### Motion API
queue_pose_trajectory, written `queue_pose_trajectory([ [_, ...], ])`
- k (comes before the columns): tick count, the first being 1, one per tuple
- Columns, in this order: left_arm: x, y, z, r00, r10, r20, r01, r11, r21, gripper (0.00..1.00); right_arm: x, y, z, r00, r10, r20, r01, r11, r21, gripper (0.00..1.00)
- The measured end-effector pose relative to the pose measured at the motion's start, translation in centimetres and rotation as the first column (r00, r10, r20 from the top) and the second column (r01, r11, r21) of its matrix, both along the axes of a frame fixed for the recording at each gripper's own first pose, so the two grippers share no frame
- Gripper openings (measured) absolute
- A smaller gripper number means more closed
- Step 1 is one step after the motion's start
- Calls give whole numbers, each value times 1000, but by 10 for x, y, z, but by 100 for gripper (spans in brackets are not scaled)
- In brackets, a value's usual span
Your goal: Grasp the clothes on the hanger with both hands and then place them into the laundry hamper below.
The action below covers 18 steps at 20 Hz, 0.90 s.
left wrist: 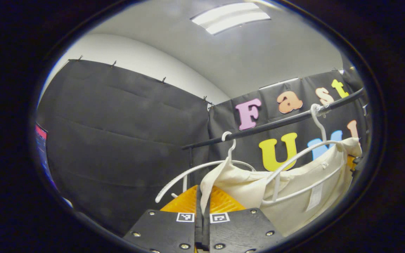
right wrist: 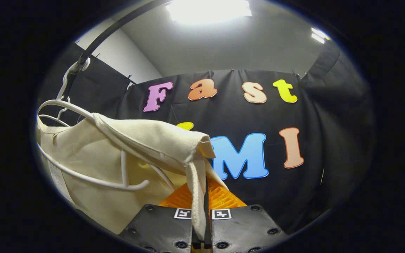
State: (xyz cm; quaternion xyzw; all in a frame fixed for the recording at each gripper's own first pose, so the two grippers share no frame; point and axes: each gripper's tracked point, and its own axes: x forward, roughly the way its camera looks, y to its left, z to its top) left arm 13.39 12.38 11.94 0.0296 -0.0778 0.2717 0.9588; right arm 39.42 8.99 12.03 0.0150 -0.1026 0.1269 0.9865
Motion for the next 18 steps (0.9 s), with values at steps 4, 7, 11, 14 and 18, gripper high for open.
queue_pose_trajectory([
  [4, 3, 15, 9, 1000, -9, -3, 9, 1000, 21, 0, 11, 15, -1, 997, 73, -35, -71, 996, 59, 5],
  [7, 10, 26, 16, 1000, -24, 0, 24, 1000, 20, 1, 14, 23, -1, 989, 133, -68, -124, 985, 122, 5],
  [11, 12, 33, 43, 999, -44, 27, 42, 997, 67, 1, 21, 26, 14, 980, 186, -75, -165, 960, 227, 5],
  [14, 21, 35, 60, 997, -60, 51, 55, 995, 81, 1, 30, 30, 21, 976, 206, -72, -183, 953, 242, 5],
  [18, 25, 39, 49, 995, -96, 27, 94, 994, 57, 0, 42, 44, 5, 949, 280, -141, -230, 928, 294, 5],
])
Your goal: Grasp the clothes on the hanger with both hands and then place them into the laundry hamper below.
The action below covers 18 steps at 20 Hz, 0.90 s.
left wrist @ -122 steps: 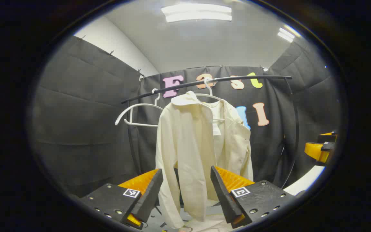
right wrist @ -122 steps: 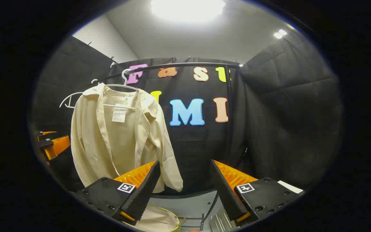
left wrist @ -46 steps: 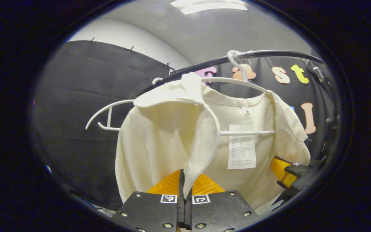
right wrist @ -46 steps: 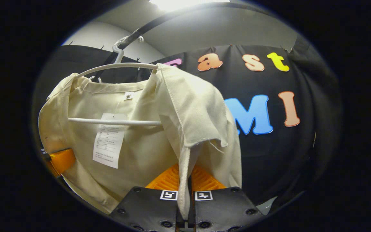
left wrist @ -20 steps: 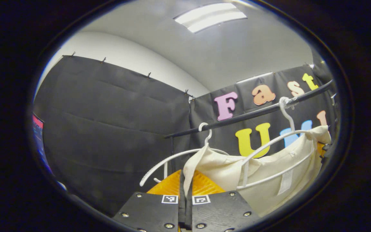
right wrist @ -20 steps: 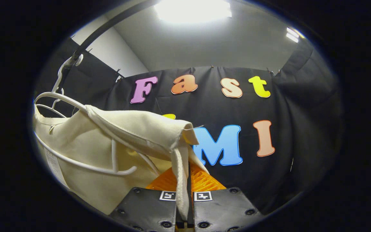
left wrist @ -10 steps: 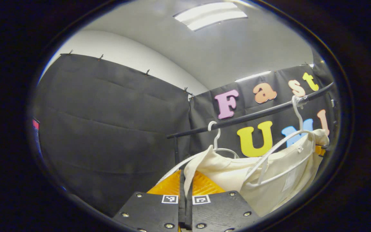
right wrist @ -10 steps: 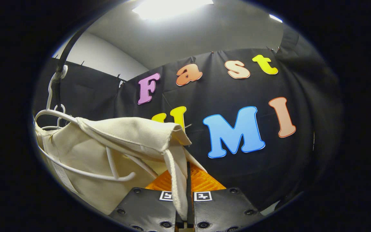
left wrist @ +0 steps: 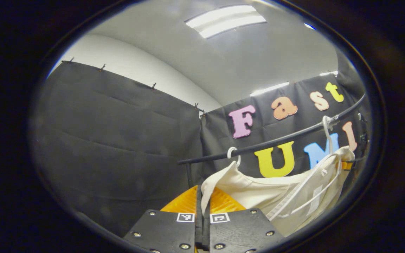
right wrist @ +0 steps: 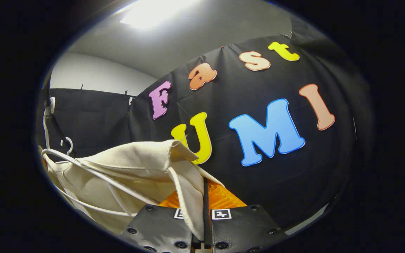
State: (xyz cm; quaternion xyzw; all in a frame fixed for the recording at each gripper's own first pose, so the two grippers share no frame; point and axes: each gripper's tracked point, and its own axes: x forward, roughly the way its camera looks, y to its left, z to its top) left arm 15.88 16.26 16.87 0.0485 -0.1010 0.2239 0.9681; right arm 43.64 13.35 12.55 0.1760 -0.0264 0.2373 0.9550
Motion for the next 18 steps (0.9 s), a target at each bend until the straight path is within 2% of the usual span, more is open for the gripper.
queue_pose_trajectory([
  [3, 0, 5, -8, 1000, -13, -15, 13, 1000, -20, 0, 7, 6, -10, 999, 21, -31, -21, 1000, -11, 5],
  [5, 2, 15, -11, 999, -3, -41, 2, 1000, -21, 0, 18, -2, -28, 994, -6, -109, 5, 1000, -16, 6],
  [7, 14, 9, -17, 998, -38, -44, 35, 997, -72, 1, 20, 2, -48, 983, 24, -181, -24, 1000, 7, 5],
  [12, 26, -7, -52, 997, -26, -78, 21, 998, -65, 1, -4, -7, -88, 982, 23, -188, -34, 998, -51, 6],
  [18, -20, 3, -105, 991, -17, -129, -1, 990, -140, 0, -45, -22, -125, 976, 26, -215, -42, 997, -69, 6],
])
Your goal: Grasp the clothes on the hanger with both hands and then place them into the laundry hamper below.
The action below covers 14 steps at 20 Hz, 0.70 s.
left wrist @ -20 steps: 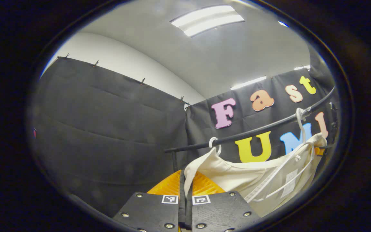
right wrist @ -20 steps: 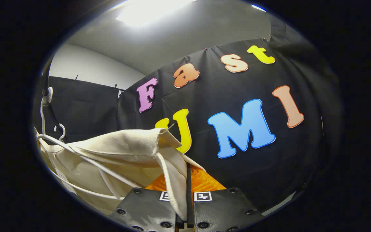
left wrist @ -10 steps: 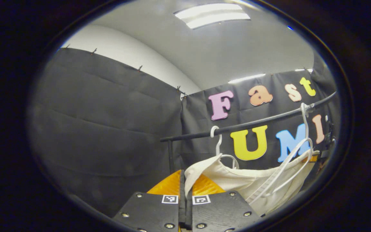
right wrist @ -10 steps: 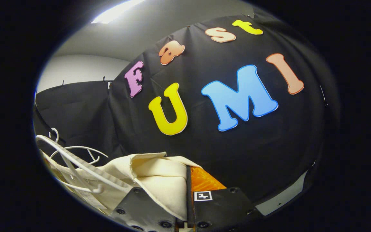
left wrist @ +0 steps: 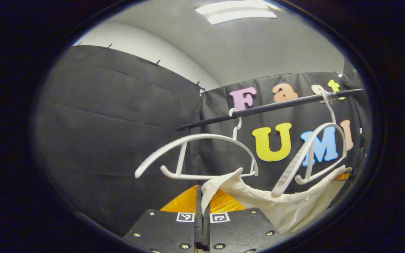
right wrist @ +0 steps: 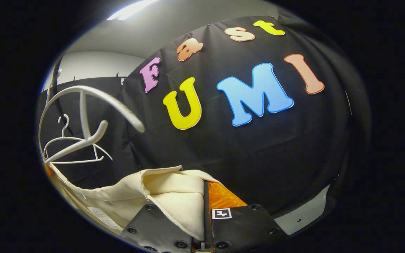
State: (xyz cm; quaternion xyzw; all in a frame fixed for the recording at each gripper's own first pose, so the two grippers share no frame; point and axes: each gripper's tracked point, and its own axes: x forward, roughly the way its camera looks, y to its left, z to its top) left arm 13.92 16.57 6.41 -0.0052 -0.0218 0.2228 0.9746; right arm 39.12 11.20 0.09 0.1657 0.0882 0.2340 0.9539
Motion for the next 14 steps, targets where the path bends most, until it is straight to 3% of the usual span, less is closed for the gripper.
queue_pose_trajectory([
  [5, -11, -17, -25, 998, -32, -46, 30, 999, -32, 0, -42, -5, -22, 1000, 4, -28, -5, 1000, -15, 5],
  [14, -28, -91, -53, 965, -249, -85, 242, 967, -78, 0, -155, 21, -37, 994, 101, -44, -103, 994, -41, 5],
])
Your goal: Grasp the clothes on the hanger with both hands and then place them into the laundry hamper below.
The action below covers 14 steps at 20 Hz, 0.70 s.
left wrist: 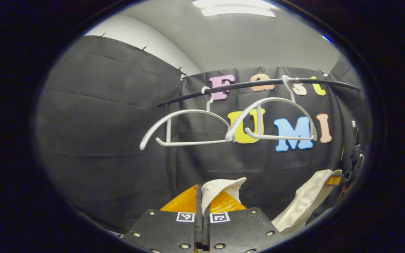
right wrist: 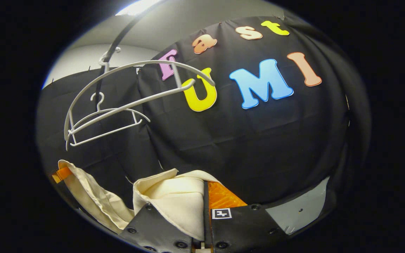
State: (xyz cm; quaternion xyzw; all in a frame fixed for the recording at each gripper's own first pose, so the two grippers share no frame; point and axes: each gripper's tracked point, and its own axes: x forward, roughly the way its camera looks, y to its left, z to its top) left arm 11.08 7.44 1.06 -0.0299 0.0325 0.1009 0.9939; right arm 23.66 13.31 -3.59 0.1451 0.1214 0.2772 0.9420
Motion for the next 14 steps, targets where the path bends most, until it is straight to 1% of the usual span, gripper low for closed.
queue_pose_trajectory([
  [2, 1, -19, 0, 998, -56, 4, 56, 998, -9, 1, -24, 9, -1, 1000, 25, -10, -25, 1000, 9, 6],
  [4, 4, -44, -4, 994, -112, 12, 112, 993, -45, 1, -44, 19, -4, 999, 51, -21, -50, 999, 10, 6],
  [6, 5, -69, -9, 986, -168, 22, 169, 982, -87, 1, -65, 29, -7, 997, 74, -37, -74, 997, 19, 5],
  [9, -5, -101, -19, 972, -233, 22, 234, 966, -114, 1, -92, 38, -16, 992, 103, -67, -100, 994, 47, 6],
  [11, -11, -115, -30, 962, -273, 21, 274, 953, -128, 1, -106, 39, -30, 990, 107, -93, -102, 993, 58, 6],
  [14, -18, -127, -62, 952, -307, -10, 303, 941, -149, 1, -120, 39, -67, 984, 91, -150, -86, 995, 45, 6],
])
